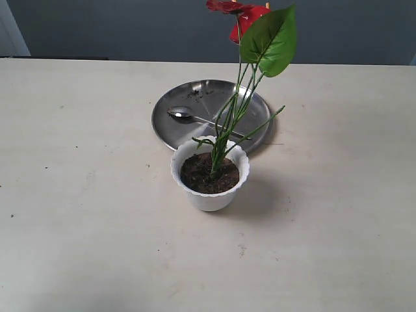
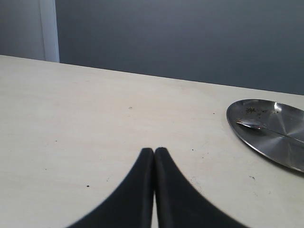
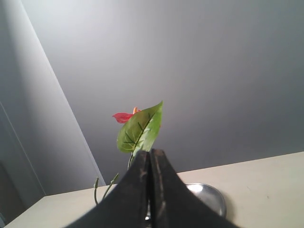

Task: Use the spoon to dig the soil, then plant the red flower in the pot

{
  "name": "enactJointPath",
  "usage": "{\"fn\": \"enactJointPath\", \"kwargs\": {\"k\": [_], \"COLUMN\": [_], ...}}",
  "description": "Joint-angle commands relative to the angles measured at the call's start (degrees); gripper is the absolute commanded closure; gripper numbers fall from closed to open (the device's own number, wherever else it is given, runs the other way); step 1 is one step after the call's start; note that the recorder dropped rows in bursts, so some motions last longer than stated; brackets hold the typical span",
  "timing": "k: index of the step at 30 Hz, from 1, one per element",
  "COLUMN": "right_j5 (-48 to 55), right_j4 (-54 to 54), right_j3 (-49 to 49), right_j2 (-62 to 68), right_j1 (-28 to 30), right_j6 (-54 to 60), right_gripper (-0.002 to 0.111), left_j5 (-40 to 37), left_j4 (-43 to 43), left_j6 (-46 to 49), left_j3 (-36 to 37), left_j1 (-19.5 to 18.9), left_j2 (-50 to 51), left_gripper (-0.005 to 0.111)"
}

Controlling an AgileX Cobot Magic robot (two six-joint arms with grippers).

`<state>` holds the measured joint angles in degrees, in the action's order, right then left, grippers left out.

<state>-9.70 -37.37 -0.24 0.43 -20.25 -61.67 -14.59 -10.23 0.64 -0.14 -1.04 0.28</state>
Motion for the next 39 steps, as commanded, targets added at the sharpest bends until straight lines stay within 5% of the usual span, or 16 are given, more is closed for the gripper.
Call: {"fn": "enactJointPath", "kwargs": {"k": [1, 11, 22, 39], "right_j5": [0.08, 1.23, 32.50, 31.73], "right_j4": [0.00, -3.26, -4.93, -3.46], "right_j3": [0.24, 0.24, 0.24, 0.24], "right_j2": [-0.43, -0.43, -0.43, -0.43], "right_j1": [0.20, 0.20, 0.20, 0.20], "right_j6": [0.16, 3.07, 5.14, 4.25], "right_gripper": [0.109, 0.109, 0.109, 0.109], "left_j5": [0.86, 0.86, 0.86, 0.86], "left_j4": [0.09, 0.09, 0.09, 0.09], "left_j6": [-0.06, -0.06, -0.06, -0.06], "left_j3": [0.14, 0.14, 0.14, 0.14], "left_j1": [-0.10, -0.10, -0.10, -0.10], "left_j2": [-0.28, -0.28, -0.28, -0.28], "left_gripper": [0.106, 0.106, 0.106, 0.106]}}
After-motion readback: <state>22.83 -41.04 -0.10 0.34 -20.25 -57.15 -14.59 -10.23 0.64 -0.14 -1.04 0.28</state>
